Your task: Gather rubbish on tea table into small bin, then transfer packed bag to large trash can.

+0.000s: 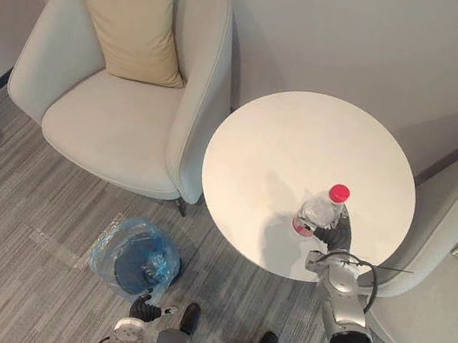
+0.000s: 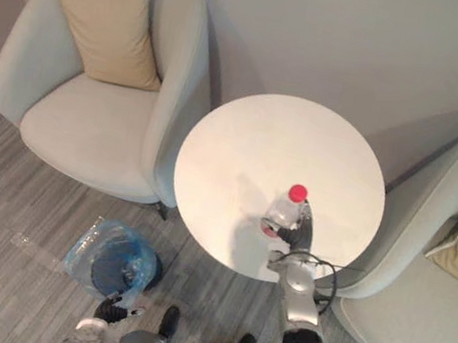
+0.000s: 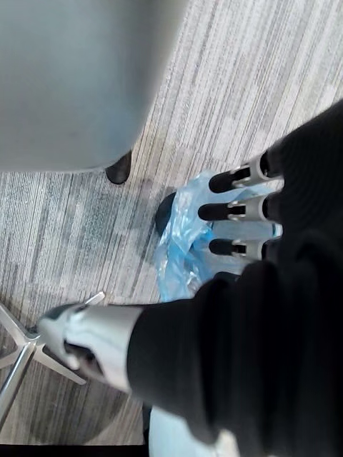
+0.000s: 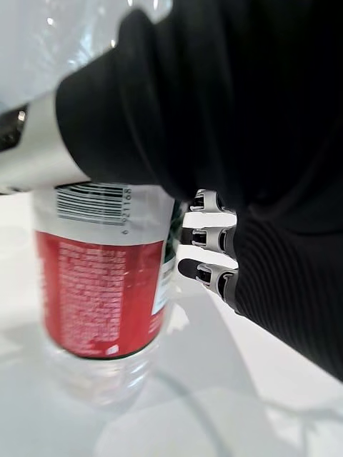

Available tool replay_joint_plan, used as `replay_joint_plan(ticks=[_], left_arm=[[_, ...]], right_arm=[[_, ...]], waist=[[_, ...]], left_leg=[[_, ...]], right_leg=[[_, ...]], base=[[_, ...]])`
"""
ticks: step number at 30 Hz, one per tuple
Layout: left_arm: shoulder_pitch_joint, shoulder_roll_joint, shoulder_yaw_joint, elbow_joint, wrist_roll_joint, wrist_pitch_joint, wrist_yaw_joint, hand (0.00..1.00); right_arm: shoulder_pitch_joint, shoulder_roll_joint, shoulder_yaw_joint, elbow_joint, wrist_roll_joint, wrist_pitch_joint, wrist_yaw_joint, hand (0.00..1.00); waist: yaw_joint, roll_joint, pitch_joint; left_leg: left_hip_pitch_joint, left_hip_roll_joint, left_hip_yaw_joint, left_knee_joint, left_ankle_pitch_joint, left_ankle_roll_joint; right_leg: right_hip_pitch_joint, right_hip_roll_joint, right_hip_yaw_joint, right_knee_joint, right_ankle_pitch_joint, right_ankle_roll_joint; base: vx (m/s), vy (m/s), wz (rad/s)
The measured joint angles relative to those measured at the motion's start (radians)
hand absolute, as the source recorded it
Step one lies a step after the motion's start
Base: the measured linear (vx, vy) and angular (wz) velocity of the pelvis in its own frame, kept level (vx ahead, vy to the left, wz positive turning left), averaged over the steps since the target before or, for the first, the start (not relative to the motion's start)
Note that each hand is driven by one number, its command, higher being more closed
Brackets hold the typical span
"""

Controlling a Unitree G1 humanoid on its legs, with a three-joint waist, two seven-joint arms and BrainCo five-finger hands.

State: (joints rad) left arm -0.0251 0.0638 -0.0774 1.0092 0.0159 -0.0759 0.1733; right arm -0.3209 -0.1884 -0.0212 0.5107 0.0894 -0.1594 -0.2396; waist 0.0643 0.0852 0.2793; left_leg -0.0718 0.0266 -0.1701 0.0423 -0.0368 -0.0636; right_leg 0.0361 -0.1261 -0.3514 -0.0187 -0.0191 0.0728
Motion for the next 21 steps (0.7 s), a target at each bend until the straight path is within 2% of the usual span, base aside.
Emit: replay_joint_plan(ticks=[11,17,21], left_arm=[[-0.003,-0.004,0.0,-0.018,0.0,-0.003,0.002,0.0],[-0.003,-0.004,0.002,-0.017,0.014,0.004,0.001,0.0],[-0.003,-0.005,0.001,-0.014,0.04,0.015,-0.001,0.0]], right_arm=[[-0.02,0.004,0.037,0.001,0.036,0.001,0.003,1.0],[0.172,0.019,0.035,-0.276,0.03,-0.01,0.031,1.0],[0.268,0.031,0.034,-0.358,0.026,-0.02,0.045,1.0]], waist=[[0.008,0.005,0.024],[-0.001,0.002,0.022],[-0.01,-0.001,0.02]], left_leg=[[0.001,0.0,-0.013,0.003,0.002,-0.004],[0.013,0.002,-0.001,0.002,0.002,-0.004],[0.038,0.005,0.012,-0.007,0.002,-0.004]], right_leg=[[0.001,-0.001,-0.001,0.02,-0.012,0.0],[0.003,-0.002,0.028,0.023,-0.011,0.0],[0.018,-0.002,0.041,0.023,-0.011,0.001]], base=[[-0.01,0.006,0.03],[0.0,0.011,-0.05],[-0.03,0.015,-0.12]])
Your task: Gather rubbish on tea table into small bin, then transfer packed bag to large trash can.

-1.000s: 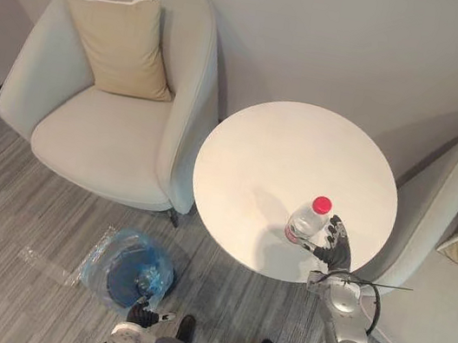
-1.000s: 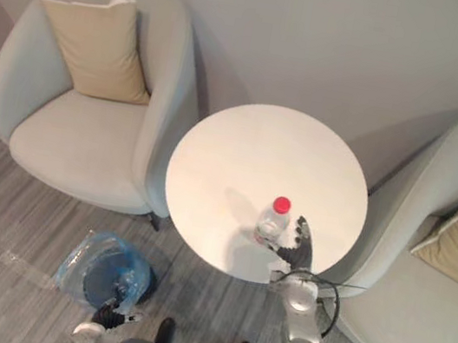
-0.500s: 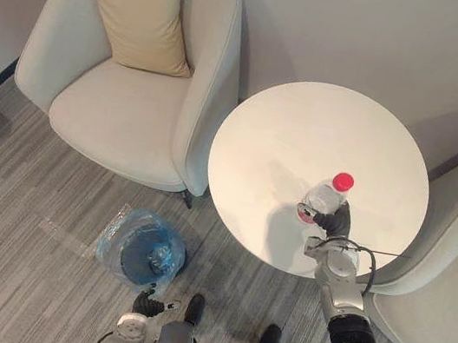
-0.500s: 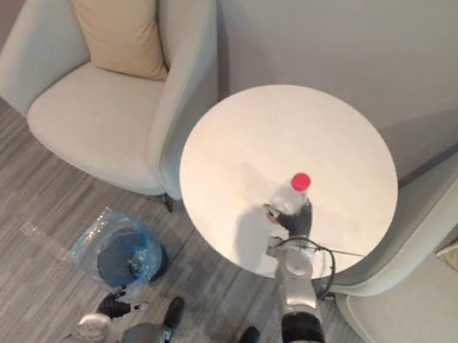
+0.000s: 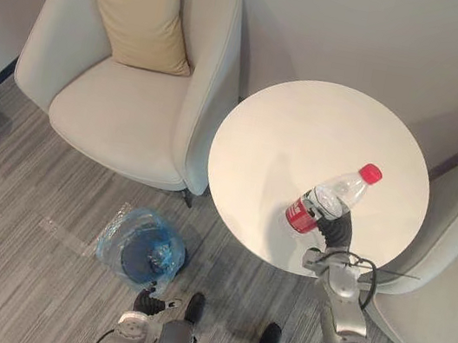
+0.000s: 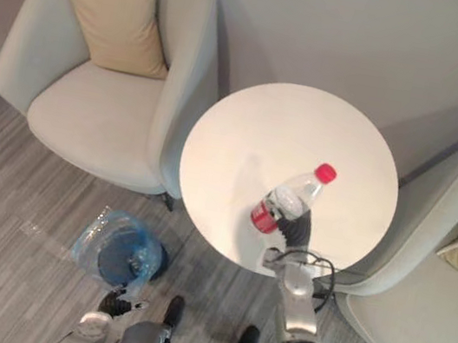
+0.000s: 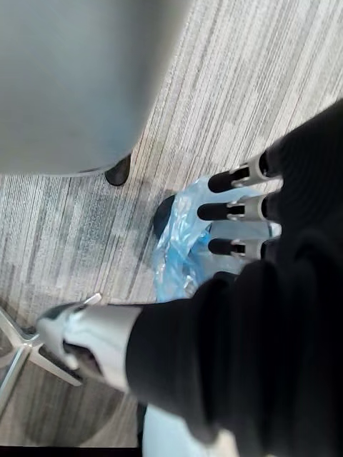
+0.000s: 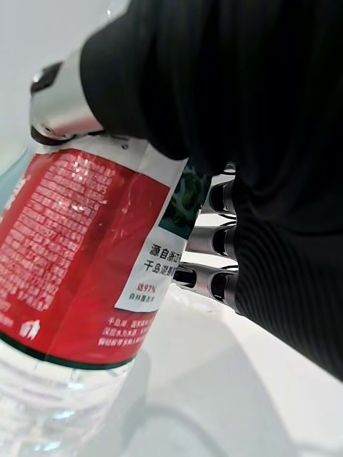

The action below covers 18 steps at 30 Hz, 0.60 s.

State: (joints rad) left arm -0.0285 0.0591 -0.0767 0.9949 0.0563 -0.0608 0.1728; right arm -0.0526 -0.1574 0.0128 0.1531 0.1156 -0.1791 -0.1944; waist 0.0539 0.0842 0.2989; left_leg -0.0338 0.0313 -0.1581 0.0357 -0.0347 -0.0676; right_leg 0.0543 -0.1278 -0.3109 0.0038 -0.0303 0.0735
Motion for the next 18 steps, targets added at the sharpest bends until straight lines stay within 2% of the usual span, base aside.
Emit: replay_joint_plan(ticks=[5,10,12,18], left_arm=[[0.004,0.004,-0.012,0.02,0.022,0.012,-0.001,0.0],[0.01,0.01,-0.031,0.022,0.04,0.021,-0.002,0.0],[0.01,0.016,-0.042,0.037,0.041,0.022,-0.003,0.0],[0.014,0.02,-0.07,0.049,0.052,0.024,-0.003,0.0]], right_arm=[[0.115,0.001,-0.005,-0.077,-0.039,-0.001,0.026,1.0],[0.168,0.009,-0.005,-0.129,-0.089,-0.004,0.04,1.0],[0.197,0.019,-0.005,-0.141,-0.14,-0.008,0.042,1.0],[0.26,0.038,0.022,-0.141,-0.233,-0.008,0.054,1.0]], waist=[[-0.015,-0.023,-0.047],[-0.017,-0.039,-0.08],[-0.031,-0.046,-0.089],[-0.046,-0.051,-0.111]], left_leg=[[0.005,0.003,0.013,-0.006,0.004,-0.007],[0.031,0.008,0.04,-0.021,0.007,-0.011],[0.041,0.008,0.043,-0.022,0.007,-0.011],[0.081,0.012,0.085,-0.032,0.006,-0.011]], right_leg=[[0.0,0.002,0.016,-0.009,0.004,0.006],[0.002,0.004,0.049,-0.01,0.008,0.011],[0.016,0.005,0.052,-0.025,0.017,0.012],[0.037,0.008,0.094,-0.047,0.036,0.013]], base=[[-0.04,0.009,-0.07],[-0.03,0.013,-0.17],[-0.05,0.015,-0.08],[-0.02,0.015,-0.2]])
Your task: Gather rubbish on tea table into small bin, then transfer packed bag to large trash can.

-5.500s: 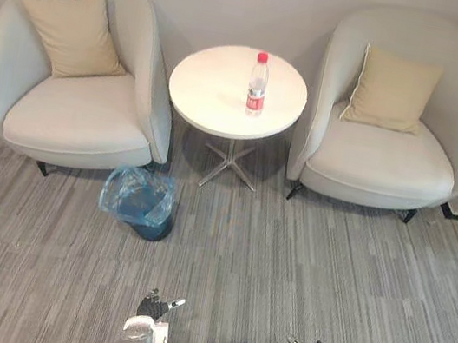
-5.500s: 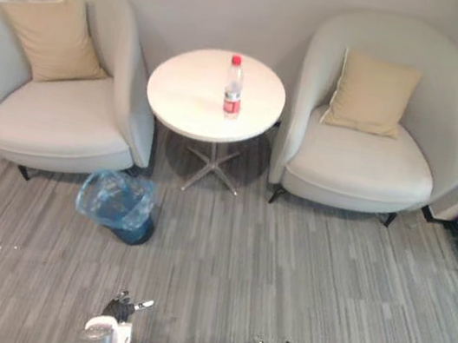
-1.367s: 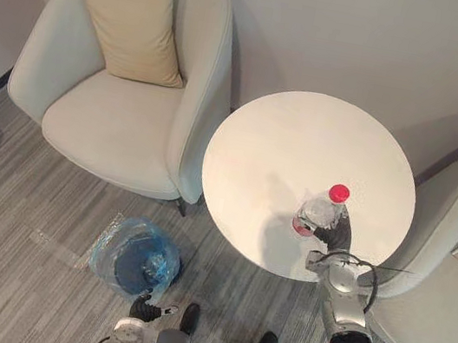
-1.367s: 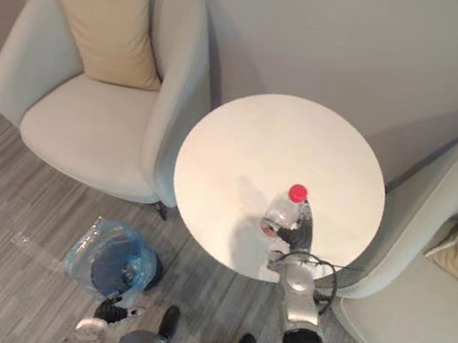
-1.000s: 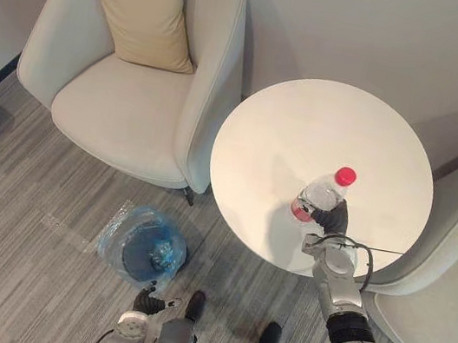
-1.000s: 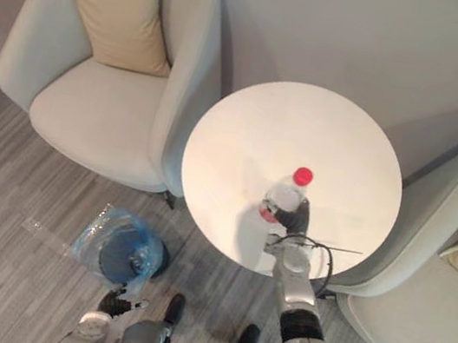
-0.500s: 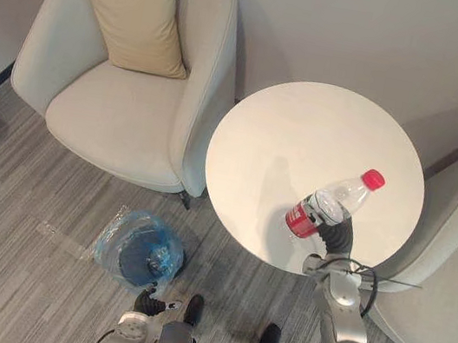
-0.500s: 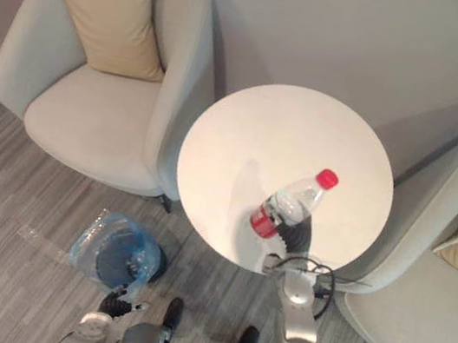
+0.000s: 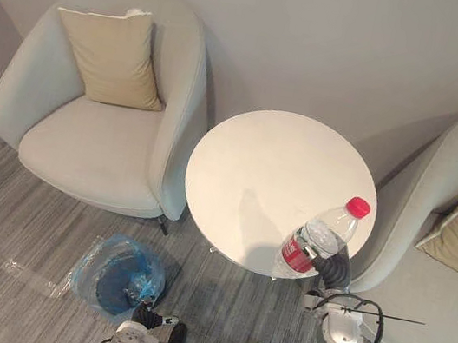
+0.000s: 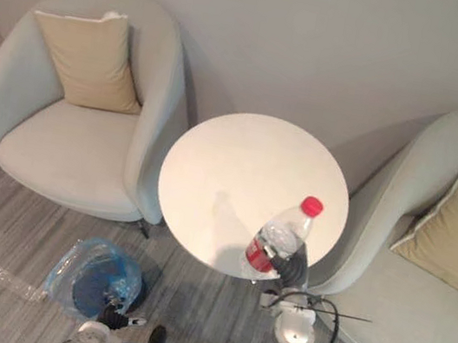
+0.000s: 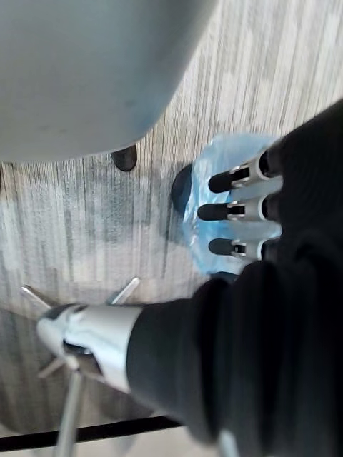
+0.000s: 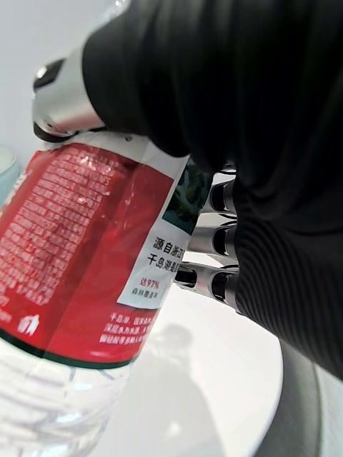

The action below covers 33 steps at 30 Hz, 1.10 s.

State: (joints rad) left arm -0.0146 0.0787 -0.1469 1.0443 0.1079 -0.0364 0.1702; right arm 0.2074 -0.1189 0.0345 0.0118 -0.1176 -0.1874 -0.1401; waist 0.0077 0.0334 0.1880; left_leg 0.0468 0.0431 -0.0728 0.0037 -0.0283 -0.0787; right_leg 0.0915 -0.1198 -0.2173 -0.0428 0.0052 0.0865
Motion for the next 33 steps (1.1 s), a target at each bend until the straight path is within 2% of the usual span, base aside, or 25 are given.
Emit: replay_joint_plan(ticks=[11,16,17,19,20,21,23,24,25,26,27,28,29,30,31,33], left_arm=[[0.01,0.001,-0.004,0.008,0.008,-0.001,0.0,0.0],[0.009,-0.009,0.003,-0.006,0.008,-0.001,0.0,0.0],[0.01,-0.014,0.001,-0.023,0.01,-0.001,0.0,0.0],[0.012,-0.015,-0.01,-0.044,0.013,-0.003,-0.001,0.0],[0.012,-0.01,-0.03,-0.06,0.033,-0.002,-0.003,0.0],[0.011,-0.013,-0.026,-0.06,0.039,-0.003,-0.004,0.0],[-0.002,-0.025,-0.042,-0.049,0.073,0.002,-0.021,0.0],[0.002,-0.037,-0.049,-0.046,0.093,0.001,-0.022,0.0],[0.002,-0.042,-0.051,-0.046,0.098,0.0,-0.022,0.0],[0.004,-0.048,-0.073,-0.046,0.117,0.001,-0.023,0.0],[0.001,-0.05,-0.086,-0.042,0.128,0.001,-0.024,0.0],[-0.002,-0.042,-0.089,-0.035,0.129,0.001,-0.026,0.0],[-0.001,-0.037,-0.091,-0.034,0.128,0.001,-0.026,0.0],[0.016,-0.019,-0.086,-0.041,0.122,-0.001,-0.027,0.0],[0.019,-0.003,-0.086,-0.045,0.126,-0.001,-0.026,0.0],[0.022,0.006,-0.084,-0.043,0.125,-0.002,-0.021,0.0]], right_arm=[[0.034,-0.006,0.048,-0.019,-0.002,0.0,0.008,1.0],[0.018,-0.032,0.048,-0.075,-0.003,-0.003,-0.01,1.0],[-0.008,-0.052,0.05,-0.069,-0.017,-0.003,-0.015,1.0],[-0.052,-0.054,0.044,-0.061,-0.041,-0.002,-0.023,1.0],[-0.082,-0.063,0.043,-0.053,-0.042,-0.002,-0.036,1.0],[-0.09,-0.062,0.044,-0.048,-0.043,-0.002,-0.037,1.0],[-0.112,-0.065,0.03,-0.035,-0.043,-0.001,-0.047,1.0],[-0.105,-0.065,0.015,-0.035,-0.045,-0.001,-0.063,1.0],[-0.105,-0.066,0.009,-0.035,-0.046,-0.001,-0.069,1.0],[-0.106,-0.071,-0.004,-0.035,-0.064,-0.001,-0.085,1.0],[-0.108,-0.075,-0.015,-0.034,-0.079,0.001,-0.091,1.0],[-0.107,-0.067,-0.025,-0.02,-0.08,0.008,-0.096,1.0],[-0.107,-0.058,-0.025,-0.014,-0.081,0.009,-0.096,1.0],[-0.111,-0.024,-0.024,0.012,-0.082,0.011,-0.096,1.0],[-0.112,0.005,-0.008,0.031,-0.083,0.011,-0.095,1.0],[-0.13,0.014,0.033,0.07,-0.083,0.011,-0.09,1.0]], waist=[[-0.007,0.006,-0.007],[-0.003,0.028,-0.01],[0.007,0.034,-0.009],[0.004,0.036,-0.008],[-0.001,0.026,-0.009],[0.0,0.026,-0.007],[-0.011,0.015,-0.002],[-0.031,0.015,-0.004],[-0.037,0.016,-0.005],[-0.064,0.032,-0.013],[-0.068,0.049,-0.014],[-0.063,0.043,-0.014],[-0.061,0.033,-0.012],[-0.047,0.0,-0.016],[-0.039,-0.017,-0.022],[-0.027,-0.016,-0.021]], left_leg=[[-0.005,-0.001,-0.007,0.003,0.003,-0.003],[-0.116,-0.01,-0.111,0.006,0.052,-0.013],[-0.146,-0.016,-0.1,0.016,0.085,-0.015],[-0.224,-0.036,-0.045,0.075,0.135,0.006],[-0.221,-0.049,0.002,-0.018,0.246,0.02],[-0.221,-0.045,0.054,-0.006,0.216,0.029],[-0.178,-0.013,0.317,0.143,0.063,0.073],[-0.125,0.009,0.436,0.149,0.018,0.068],[-0.108,0.017,0.469,0.143,0.013,0.065],[-0.06,0.038,0.517,0.07,0.035,0.027],[-0.032,0.04,0.472,-0.007,0.038,0.013],[-0.014,0.036,0.46,-0.061,0.034,0.009],[-0.011,0.032,0.457,-0.063,0.034,0.009],[-0.011,0.02,0.455,-0.058,0.034,0.009],[-0.006,0.005,0.447,-0.052,0.031,0.013],[0.015,-0.013,0.449,-0.051,0.015,0.037]], right_leg=[[0.003,0.0,-0.001,-0.003,0.005,0.003],[-0.044,-0.002,-0.124,0.008,-0.005,-0.003],[-0.064,-0.009,-0.152,0.047,-0.025,-0.009],[-0.104,-0.019,-0.157,0.103,-0.06,-0.036],[-0.118,-0.048,-0.195,0.105,-0.061,-0.048],[-0.12,-0.059,-0.227,0.106,-0.061,-0.052],[-0.099,-0.096,-0.298,0.13,-0.061,-0.053],[-0.087,-0.117,-0.334,0.135,-0.061,-0.052],[-0.087,-0.121,-0.349,0.138,-0.06,-0.051],[-0.09,-0.115,-0.383,0.14,-0.051,-0.036],[-0.092,-0.101,-0.398,0.139,-0.046,-0.028],[-0.09,-0.097,-0.408,0.139,-0.036,-0.015],[-0.088,-0.099,-0.404,0.139,-0.033,-0.013],[-0.084,-0.107,-0.389,0.135,-0.02,-0.002],[-0.064,-0.115,-0.373,0.114,-0.001,0.006],[-0.047,-0.13,-0.352,0.109,0.005,0.011]], base=[[-0.05,0.003,0.02],[-0.02,-0.044,0.72],[-0.07,-0.046,1.0],[-0.12,-0.025,1.12],[-0.15,-0.001,0.99],[-0.14,0.001,1.06],[-0.02,-0.016,0.94],[0.0,0.021,0.97],[-0.01,0.138,1.06],[-0.01,0.15,0.86],[-0.03,0.234,0.96],[-0.05,0.18,0.52],[-0.08,0.206,0.34],[-0.09,0.16,0.18],[-0.09,0.15,0.12],[-0.08,0.132,-0.03]])
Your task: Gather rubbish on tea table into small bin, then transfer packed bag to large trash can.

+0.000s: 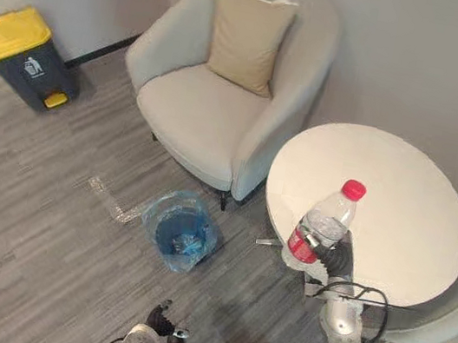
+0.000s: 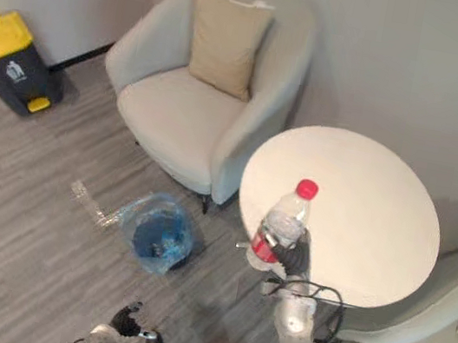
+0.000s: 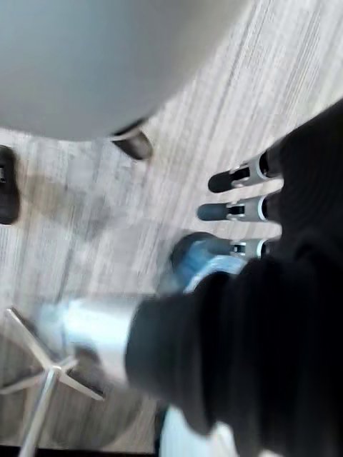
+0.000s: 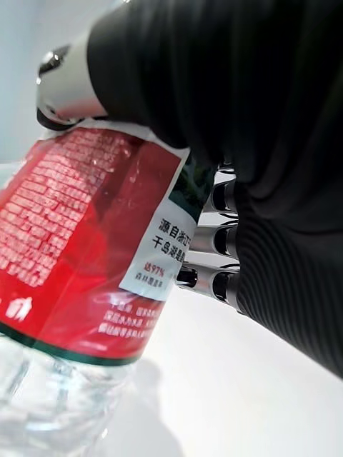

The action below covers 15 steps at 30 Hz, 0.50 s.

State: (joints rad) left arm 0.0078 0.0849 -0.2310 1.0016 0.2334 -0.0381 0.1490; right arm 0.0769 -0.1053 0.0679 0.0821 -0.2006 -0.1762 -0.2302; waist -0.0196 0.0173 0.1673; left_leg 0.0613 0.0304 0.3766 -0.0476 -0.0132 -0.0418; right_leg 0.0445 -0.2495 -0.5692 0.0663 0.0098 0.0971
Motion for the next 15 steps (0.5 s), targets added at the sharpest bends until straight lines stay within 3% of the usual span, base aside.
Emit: replay_joint_plan(ticks=[2,3,4,5,7,8,9,10,12,13,15], left_arm=[[0.001,0.0,0.009,0.0,-0.001,-0.001,0.001,0.0],[0.001,0.0,0.011,0.0,-0.001,-0.001,0.001,0.0],[0.001,0.001,0.018,-0.004,-0.004,-0.002,0.003,0.0],[0.001,0.008,0.017,-0.001,-0.005,-0.001,0.004,0.0],[0.002,0.015,0.026,0.007,-0.023,-0.001,0.003,0.0],[0.001,0.015,0.062,0.0,-0.042,-0.002,0.004,0.0],[0.0,0.018,0.079,0.0,-0.042,0.002,0.007,0.0],[0.0,0.018,0.084,0.001,-0.042,0.004,0.007,0.0],[-0.018,0.032,0.089,0.023,-0.041,0.014,0.006,0.0],[-0.018,0.037,0.088,0.027,-0.041,0.015,0.005,0.0],[-0.018,0.054,0.088,0.032,-0.041,0.019,0.004,0.0]], right_arm=[[-0.006,0.0,0.028,0.028,-0.005,0.008,0.017,1.0],[-0.005,0.0,0.03,0.03,-0.007,0.01,0.018,1.0],[0.005,0.0,0.031,0.029,-0.015,0.017,0.022,1.0],[0.016,-0.001,0.028,0.029,-0.022,0.021,0.025,1.0],[0.035,-0.001,0.009,0.023,-0.027,0.026,0.028,1.0],[0.035,-0.018,-0.005,0.023,-0.027,0.031,0.03,1.0],[0.031,-0.025,-0.007,0.024,-0.03,0.033,0.036,1.0],[0.029,-0.023,-0.008,0.024,-0.031,0.033,0.036,1.0],[0.033,-0.012,-0.003,0.027,-0.032,0.031,0.041,1.0],[0.036,-0.012,-0.003,0.027,-0.032,0.031,0.042,1.0],[0.073,-0.013,-0.013,0.026,-0.032,0.031,0.043,1.0]], waist=[[0.01,0.011,0.006],[0.009,0.012,0.01],[0.004,0.01,0.022],[-0.01,0.003,0.027],[-0.037,-0.014,0.029],[-0.031,-0.028,0.039],[-0.027,-0.02,0.04],[-0.028,-0.015,0.044],[-0.037,0.007,0.061],[-0.038,0.003,0.062],[-0.048,-0.06,0.053]], left_leg=[[0.006,-0.025,-0.011,0.006,-0.031,0.018],[0.005,-0.032,-0.017,0.014,-0.044,0.014],[-0.014,-0.046,-0.059,0.056,-0.077,0.029],[-0.032,-0.052,-0.092,0.094,-0.091,0.033],[-0.063,-0.078,-0.151,0.172,-0.111,0.047],[-0.064,-0.089,-0.176,0.196,-0.133,0.063],[-0.053,-0.091,-0.211,0.189,-0.141,0.072],[-0.052,-0.084,-0.228,0.19,-0.142,0.073],[-0.045,-0.014,-0.283,0.189,-0.146,0.063],[-0.043,-0.013,-0.295,0.186,-0.148,0.059],[-0.042,-0.052,-0.345,0.204,-0.158,0.036]], right_leg=[[-0.016,-0.044,0.007,0.073,-0.029,0.023],[-0.02,-0.057,0.014,0.1,-0.048,0.016],[-0.053,-0.071,0.106,0.193,-0.139,-0.029],[-0.072,-0.041,0.213,0.216,-0.209,-0.043],[-0.084,0.011,0.362,0.241,-0.254,-0.038],[-0.089,0.002,0.391,0.297,-0.261,-0.04],[-0.123,0.002,0.397,0.407,-0.24,-0.083],[-0.153,0.011,0.403,0.446,-0.244,-0.096],[-0.221,0.149,0.47,0.374,-0.249,-0.072],[-0.225,0.165,0.479,0.345,-0.235,-0.061],[-0.221,0.167,0.549,0.198,-0.111,-0.053]], base=[[-0.09,0.133,0.04],[-0.1,0.122,0.34],[-0.1,0.038,0.6],[-0.1,0.035,0.99],[0.01,0.014,1.26],[0.09,0.023,0.92],[0.08,-0.006,0.45],[0.05,-0.016,0.44],[0.06,-0.046,0.52],[0.17,-0.116,0.73],[0.21,-0.18,0.97]])
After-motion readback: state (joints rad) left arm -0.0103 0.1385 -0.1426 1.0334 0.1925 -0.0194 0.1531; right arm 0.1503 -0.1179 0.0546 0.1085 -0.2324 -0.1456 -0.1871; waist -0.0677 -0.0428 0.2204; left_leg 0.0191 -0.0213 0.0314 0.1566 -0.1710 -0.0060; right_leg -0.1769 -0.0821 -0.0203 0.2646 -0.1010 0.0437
